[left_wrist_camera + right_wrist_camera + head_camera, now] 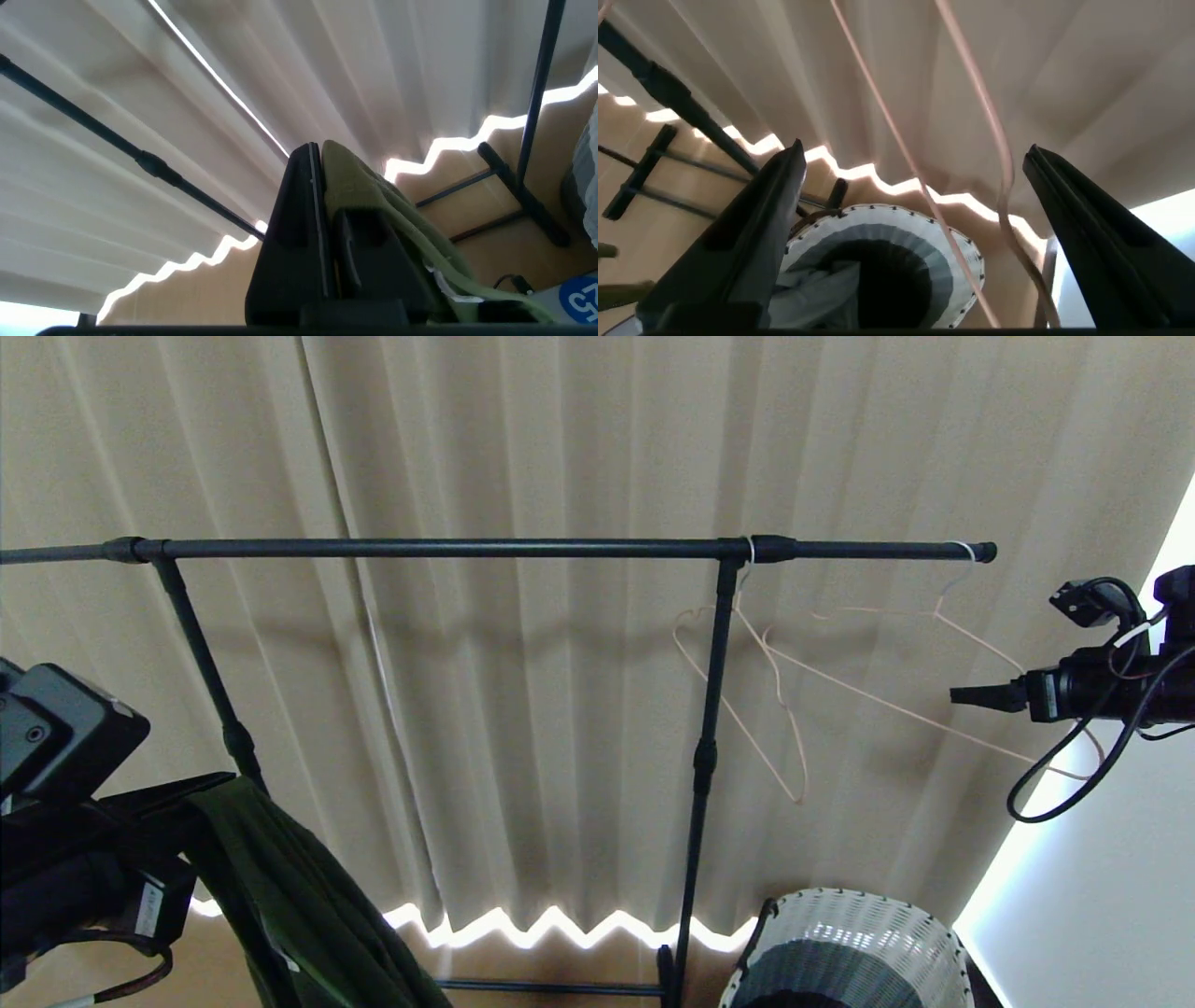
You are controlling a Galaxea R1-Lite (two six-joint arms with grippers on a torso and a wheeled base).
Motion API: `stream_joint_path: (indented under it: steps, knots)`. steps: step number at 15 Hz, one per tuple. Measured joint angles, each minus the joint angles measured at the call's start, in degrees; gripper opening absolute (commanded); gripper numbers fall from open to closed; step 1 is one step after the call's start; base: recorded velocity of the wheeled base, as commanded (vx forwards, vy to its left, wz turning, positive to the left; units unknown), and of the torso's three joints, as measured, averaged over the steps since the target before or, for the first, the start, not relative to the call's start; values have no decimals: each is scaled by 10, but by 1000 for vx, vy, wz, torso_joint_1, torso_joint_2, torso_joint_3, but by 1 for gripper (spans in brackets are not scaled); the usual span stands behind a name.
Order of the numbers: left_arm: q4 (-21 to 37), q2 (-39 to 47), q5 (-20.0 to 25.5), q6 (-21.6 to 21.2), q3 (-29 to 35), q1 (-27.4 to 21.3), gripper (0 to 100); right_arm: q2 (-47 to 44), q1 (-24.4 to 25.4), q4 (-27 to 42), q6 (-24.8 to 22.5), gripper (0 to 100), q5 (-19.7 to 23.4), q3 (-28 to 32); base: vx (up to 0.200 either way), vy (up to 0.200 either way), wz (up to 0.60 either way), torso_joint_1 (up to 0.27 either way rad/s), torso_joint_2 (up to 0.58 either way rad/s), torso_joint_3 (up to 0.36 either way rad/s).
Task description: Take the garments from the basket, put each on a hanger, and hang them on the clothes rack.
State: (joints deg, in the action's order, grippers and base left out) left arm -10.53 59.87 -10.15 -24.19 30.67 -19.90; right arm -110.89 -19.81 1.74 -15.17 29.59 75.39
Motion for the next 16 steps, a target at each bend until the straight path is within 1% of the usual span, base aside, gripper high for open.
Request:
stream_joint_path:
  steps: [2, 5, 8, 9, 11, 12, 13, 16]
  knots:
    - [0, 1, 0, 0, 0, -1, 0, 12, 5, 0, 0, 100, 0, -19, 0, 0, 0, 0, 0, 0]
    - [0, 0, 0, 0, 1, -1, 0, 38, 26, 0, 0, 100, -1, -46, 0, 0, 0, 0, 0, 0]
    - [0, -1, 0, 0, -2, 0, 0, 55, 45, 2, 0, 100, -14, -55, 0, 0, 0, 0, 0, 0]
    - [0, -1, 0, 0, -3, 0, 0, 58, 49, 8, 1, 100, -30, -56, 0, 0, 0, 0, 0, 0]
    - [0, -1, 0, 0, -4, 0, 0, 59, 60, 18, 1, 100, -116, -55, 0, 0, 0, 0, 0, 0]
    - [0, -1, 0, 0, -4, 0, 0, 58, 67, 18, 1, 100, -152, -53, 0, 0, 0, 0, 0, 0]
    - [0, -1, 0, 0, -4, -1, 0, 56, 72, 16, 1, 100, -173, -51, 0, 0, 0, 0, 0, 0]
    - [0, -2, 0, 0, -7, 0, 0, 49, 77, 16, 2, 100, -177, -42, 0, 0, 0, 0, 0, 0]
